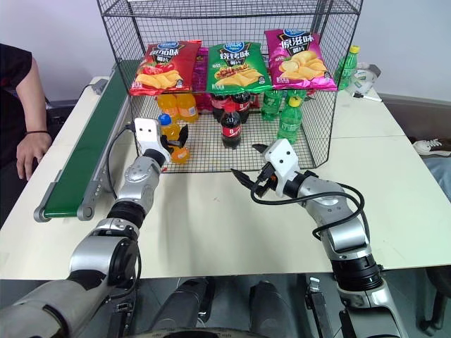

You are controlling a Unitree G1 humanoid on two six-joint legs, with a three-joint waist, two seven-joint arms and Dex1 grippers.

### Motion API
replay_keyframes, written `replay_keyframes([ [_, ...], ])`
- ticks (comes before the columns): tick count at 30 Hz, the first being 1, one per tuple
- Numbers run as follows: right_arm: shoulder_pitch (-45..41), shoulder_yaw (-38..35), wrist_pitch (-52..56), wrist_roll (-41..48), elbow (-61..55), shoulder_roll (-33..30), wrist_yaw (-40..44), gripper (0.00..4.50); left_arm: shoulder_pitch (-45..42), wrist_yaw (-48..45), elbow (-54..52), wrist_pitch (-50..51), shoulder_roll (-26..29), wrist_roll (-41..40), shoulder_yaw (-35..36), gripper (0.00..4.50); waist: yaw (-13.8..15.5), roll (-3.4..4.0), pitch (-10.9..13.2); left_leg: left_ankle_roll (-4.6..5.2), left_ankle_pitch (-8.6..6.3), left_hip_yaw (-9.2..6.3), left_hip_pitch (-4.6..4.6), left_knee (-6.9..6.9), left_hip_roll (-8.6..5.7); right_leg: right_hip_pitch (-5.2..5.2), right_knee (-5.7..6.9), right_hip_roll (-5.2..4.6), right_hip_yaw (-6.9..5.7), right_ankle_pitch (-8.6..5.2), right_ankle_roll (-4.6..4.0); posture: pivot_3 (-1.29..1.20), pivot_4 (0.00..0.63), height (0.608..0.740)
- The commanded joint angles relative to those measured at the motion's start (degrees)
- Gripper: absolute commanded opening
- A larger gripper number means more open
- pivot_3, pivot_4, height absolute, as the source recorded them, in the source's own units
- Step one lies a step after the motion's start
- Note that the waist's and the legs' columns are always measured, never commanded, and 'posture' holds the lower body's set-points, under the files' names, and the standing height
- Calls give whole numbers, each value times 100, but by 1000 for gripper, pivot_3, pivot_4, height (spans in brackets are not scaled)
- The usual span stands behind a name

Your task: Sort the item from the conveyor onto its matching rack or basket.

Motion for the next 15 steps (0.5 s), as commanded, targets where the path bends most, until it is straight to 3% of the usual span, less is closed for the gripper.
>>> replay_keyframes([
  [1,-10,-115,-10,86,-330,-53,-14,4500,338,-66,-978,169,100,-126,93,4478,-6,0,0,0,0,0,0,0,0,0,1,0,1,0,0,0,150,740],
  [9,15,-154,24,103,-364,-99,19,4500,1490,-226,-3678,1783,671,-405,126,4478,-47,1,-1,0,0,-1,1,0,2,-1,4,0,2,0,-1,0,150,740],
  [15,18,-214,-17,119,-261,-214,105,4500,2705,-1370,-5463,3660,2116,-1424,679,4478,-134,9,-5,0,0,0,3,-7,5,-3,3,-5,6,-2,-4,0,150,740],
])
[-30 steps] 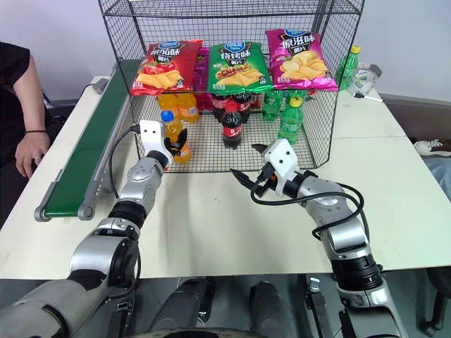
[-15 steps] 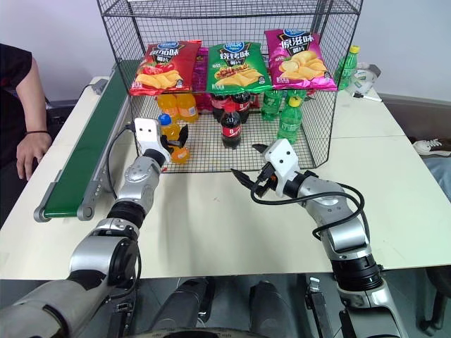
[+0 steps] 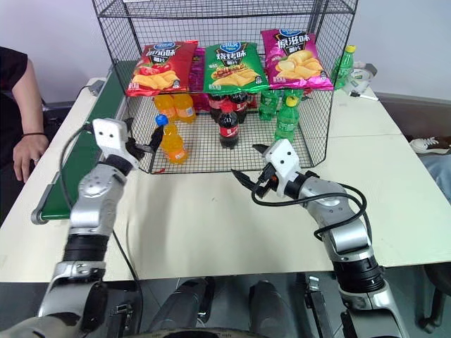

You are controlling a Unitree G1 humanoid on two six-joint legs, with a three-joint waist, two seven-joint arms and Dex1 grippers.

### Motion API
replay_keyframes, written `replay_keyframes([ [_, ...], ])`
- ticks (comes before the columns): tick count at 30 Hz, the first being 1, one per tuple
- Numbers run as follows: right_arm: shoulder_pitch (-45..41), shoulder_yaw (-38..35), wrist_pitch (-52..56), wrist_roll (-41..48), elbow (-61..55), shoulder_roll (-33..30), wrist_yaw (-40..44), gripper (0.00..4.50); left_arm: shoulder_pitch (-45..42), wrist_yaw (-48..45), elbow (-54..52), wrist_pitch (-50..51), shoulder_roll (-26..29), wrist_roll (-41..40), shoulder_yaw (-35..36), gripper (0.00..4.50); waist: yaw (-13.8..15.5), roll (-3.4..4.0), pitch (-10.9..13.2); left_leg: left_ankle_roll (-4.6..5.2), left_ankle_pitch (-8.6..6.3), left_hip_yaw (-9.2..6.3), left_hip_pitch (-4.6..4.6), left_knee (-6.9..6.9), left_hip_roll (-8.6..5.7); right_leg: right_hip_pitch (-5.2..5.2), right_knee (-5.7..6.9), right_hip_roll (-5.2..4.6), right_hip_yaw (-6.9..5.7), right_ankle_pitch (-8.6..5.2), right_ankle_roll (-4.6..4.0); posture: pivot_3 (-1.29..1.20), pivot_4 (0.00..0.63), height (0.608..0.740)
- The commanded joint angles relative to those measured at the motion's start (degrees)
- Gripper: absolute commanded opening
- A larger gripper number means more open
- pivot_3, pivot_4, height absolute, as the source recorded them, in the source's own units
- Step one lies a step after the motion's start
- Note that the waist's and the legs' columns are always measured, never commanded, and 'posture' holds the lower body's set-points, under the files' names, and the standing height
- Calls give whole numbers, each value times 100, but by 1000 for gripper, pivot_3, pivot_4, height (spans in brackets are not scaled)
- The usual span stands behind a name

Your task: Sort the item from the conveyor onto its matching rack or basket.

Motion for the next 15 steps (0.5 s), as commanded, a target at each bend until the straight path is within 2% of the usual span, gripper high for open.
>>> replay_keyframes([
  [1,-63,-164,-92,73,-81,-109,71,4500,753,-644,-954,957,869,-590,640,4478,-37,8,1,0,0,1,0,-2,5,-2,0,2,2,0,-1,0,150,740],
  [6,-110,-174,-175,68,62,-161,153,4500,1493,-816,-1359,1391,1279,-799,1025,4478,51,13,3,0,-1,-1,3,-11,5,-5,-3,-2,6,-2,-4,0,150,740],
  [10,-119,-181,-206,62,105,-175,214,4500,1729,-875,-1482,1335,1281,-774,1116,4478,156,13,2,0,-3,-5,4,0,3,-6,-21,-4,4,-12,-24,0,150,740],
  [15,-95,-168,-211,53,93,-166,247,4500,1861,-939,-1534,1239,1237,-709,1083,4478,149,13,2,0,-3,-3,3,-2,5,-5,-21,-5,7,-12,-24,0,150,740],
])
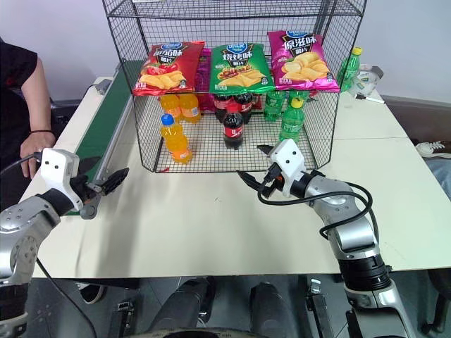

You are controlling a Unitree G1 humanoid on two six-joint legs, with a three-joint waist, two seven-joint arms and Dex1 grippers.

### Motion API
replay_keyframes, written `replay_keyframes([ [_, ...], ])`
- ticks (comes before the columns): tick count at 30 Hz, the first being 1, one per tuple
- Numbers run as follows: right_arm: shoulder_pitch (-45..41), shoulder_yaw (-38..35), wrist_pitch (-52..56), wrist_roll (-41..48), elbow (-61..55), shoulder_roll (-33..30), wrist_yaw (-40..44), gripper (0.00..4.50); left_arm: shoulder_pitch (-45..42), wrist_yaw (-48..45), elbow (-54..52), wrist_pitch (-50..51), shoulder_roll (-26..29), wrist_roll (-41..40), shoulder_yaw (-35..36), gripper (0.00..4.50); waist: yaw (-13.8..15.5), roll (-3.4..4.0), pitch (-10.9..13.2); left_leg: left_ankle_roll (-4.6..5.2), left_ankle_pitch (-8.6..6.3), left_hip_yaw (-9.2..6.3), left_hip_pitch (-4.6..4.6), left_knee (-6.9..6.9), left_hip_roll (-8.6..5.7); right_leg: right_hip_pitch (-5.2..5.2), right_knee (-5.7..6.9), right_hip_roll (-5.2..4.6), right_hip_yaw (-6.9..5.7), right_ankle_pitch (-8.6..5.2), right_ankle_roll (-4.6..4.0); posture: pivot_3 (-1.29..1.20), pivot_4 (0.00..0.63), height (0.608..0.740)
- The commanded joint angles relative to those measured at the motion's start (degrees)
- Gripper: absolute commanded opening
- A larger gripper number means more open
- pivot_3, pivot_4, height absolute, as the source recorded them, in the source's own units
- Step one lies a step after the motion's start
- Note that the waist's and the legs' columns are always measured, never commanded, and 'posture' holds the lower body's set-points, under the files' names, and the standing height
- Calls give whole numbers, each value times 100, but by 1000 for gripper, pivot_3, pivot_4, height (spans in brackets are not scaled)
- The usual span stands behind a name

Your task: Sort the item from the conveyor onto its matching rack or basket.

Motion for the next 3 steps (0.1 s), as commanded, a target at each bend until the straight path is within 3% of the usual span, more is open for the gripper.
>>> replay_keyframes([
  [1,-49,-73,-111,47,-141,-47,24,4500,32,-41,-253,-114,19,-6,130,4478,-1,0,0,0,0,0,0,-2,1,0,0,0,0,0,0,0,150,740],
  [3,-37,-68,-102,49,-154,-43,29,4500,115,-128,-271,-305,49,140,39,4478,-2,0,0,0,0,0,0,-2,1,0,0,0,0,0,0,0,150,740],
])
